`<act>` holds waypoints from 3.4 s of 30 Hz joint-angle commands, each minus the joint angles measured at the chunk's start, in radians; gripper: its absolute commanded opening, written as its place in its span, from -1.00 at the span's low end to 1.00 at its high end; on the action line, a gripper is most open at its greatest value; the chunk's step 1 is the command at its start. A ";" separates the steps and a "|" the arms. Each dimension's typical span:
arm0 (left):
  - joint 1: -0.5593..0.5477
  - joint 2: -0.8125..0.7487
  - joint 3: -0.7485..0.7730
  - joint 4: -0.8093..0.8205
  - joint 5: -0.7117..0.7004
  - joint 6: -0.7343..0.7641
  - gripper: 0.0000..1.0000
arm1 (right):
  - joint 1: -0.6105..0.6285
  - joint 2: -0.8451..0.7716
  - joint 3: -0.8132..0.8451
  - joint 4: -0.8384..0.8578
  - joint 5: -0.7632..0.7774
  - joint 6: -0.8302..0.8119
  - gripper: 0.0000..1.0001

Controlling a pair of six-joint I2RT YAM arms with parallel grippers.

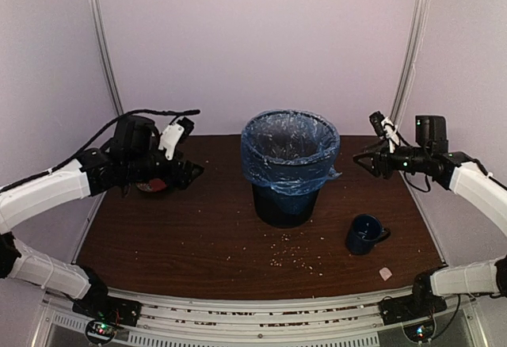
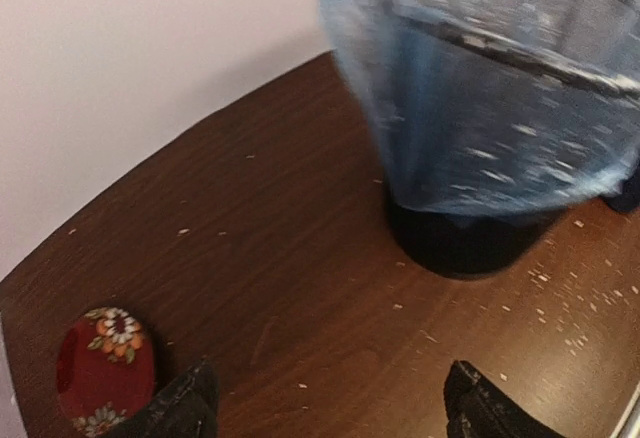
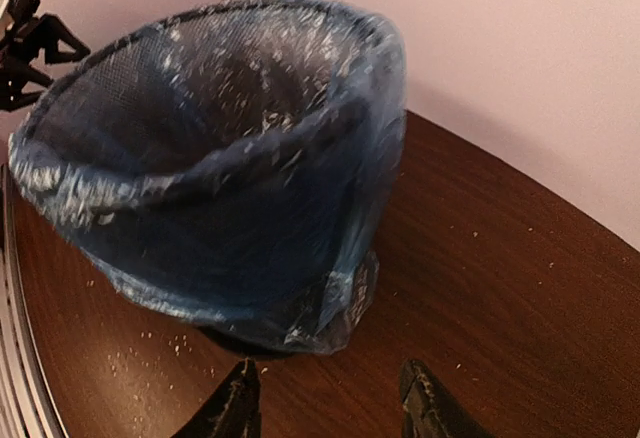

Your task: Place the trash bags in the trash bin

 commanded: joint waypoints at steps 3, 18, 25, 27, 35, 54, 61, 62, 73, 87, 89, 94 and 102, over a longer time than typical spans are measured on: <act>-0.214 -0.141 -0.155 0.294 0.146 0.201 0.60 | 0.052 -0.090 -0.105 -0.095 -0.084 -0.336 -0.03; -0.436 0.021 -0.275 0.742 -0.023 0.401 0.32 | 0.388 -0.086 -0.183 0.102 0.231 -0.563 0.12; -0.446 0.181 -0.279 0.983 -0.018 0.467 0.28 | 0.518 -0.106 -0.249 0.245 0.424 -0.556 0.14; -0.446 0.238 -0.262 1.029 -0.036 0.496 0.29 | 0.531 -0.090 -0.246 0.257 0.454 -0.558 0.14; -0.445 0.450 -0.180 1.121 -0.073 0.506 0.34 | 0.567 -0.040 -0.279 0.323 0.498 -0.555 0.13; -0.445 0.617 -0.253 1.230 -0.110 0.431 0.33 | 0.654 0.110 -0.360 0.353 0.621 -0.619 0.07; -0.446 0.479 -0.359 1.183 -0.127 0.327 0.33 | 0.653 0.064 -0.352 0.160 0.597 -0.646 0.07; -0.446 0.448 -0.369 1.158 -0.130 0.308 0.34 | 0.654 0.048 -0.352 0.139 0.596 -0.642 0.07; -0.451 0.118 -0.335 0.781 -0.166 0.170 0.36 | 0.634 -0.248 -0.335 0.036 0.534 -0.463 0.13; -0.368 -0.165 -0.022 0.100 -0.593 0.036 0.84 | 0.231 -0.174 -0.035 0.113 0.437 0.035 0.46; -0.250 -0.160 0.009 0.066 -0.577 0.038 0.87 | 0.200 -0.131 0.021 0.147 0.480 0.140 0.68; -0.033 -0.161 0.017 0.113 -0.574 0.032 0.91 | 0.173 -0.070 0.051 0.275 0.748 0.358 0.81; 0.050 -0.241 -0.174 0.222 -0.504 0.009 0.92 | 0.172 -0.089 -0.020 0.347 1.048 0.381 0.98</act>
